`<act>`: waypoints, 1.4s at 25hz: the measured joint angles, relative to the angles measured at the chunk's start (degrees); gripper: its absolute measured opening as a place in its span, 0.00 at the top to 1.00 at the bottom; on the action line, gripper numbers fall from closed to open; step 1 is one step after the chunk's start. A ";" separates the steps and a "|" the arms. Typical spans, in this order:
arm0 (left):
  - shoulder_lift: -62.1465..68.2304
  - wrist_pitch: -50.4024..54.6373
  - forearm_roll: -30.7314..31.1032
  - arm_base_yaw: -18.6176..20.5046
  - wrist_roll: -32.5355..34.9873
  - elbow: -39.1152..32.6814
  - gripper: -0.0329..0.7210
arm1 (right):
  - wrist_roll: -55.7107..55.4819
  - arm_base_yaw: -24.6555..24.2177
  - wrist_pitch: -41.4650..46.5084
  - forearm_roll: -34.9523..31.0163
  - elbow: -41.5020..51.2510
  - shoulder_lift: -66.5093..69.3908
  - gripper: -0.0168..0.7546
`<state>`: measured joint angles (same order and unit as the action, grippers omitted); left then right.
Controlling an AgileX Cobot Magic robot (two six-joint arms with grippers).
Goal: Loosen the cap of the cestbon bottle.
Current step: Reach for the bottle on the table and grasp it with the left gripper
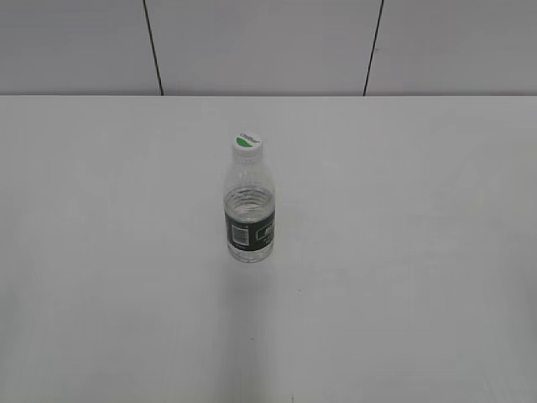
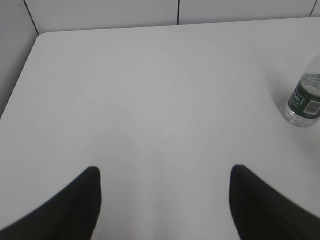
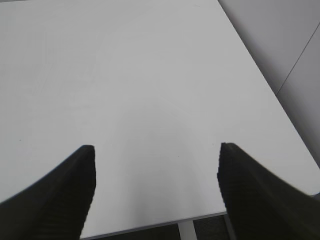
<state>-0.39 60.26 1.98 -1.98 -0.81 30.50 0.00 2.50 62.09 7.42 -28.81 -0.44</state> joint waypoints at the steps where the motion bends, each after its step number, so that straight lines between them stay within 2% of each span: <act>1: 0.00 0.00 0.00 0.00 0.00 0.00 0.32 | 0.00 0.00 0.00 0.00 0.00 0.00 0.22; 21: 0.79 -2.56 -0.61 0.00 0.81 1.38 0.32 | 0.00 0.00 0.00 0.00 0.00 0.00 0.22; 26: 6.58 -10.63 -1.46 0.00 2.85 2.09 0.32 | 0.00 0.00 0.00 0.00 0.00 0.00 0.22; 35: 20.18 -36.55 -1.98 -0.32 3.38 2.12 0.32 | 0.00 0.00 0.00 0.00 0.00 0.00 0.22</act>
<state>19.78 23.72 0.00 -2.30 2.57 32.62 0.00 2.50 62.09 7.42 -28.81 -0.44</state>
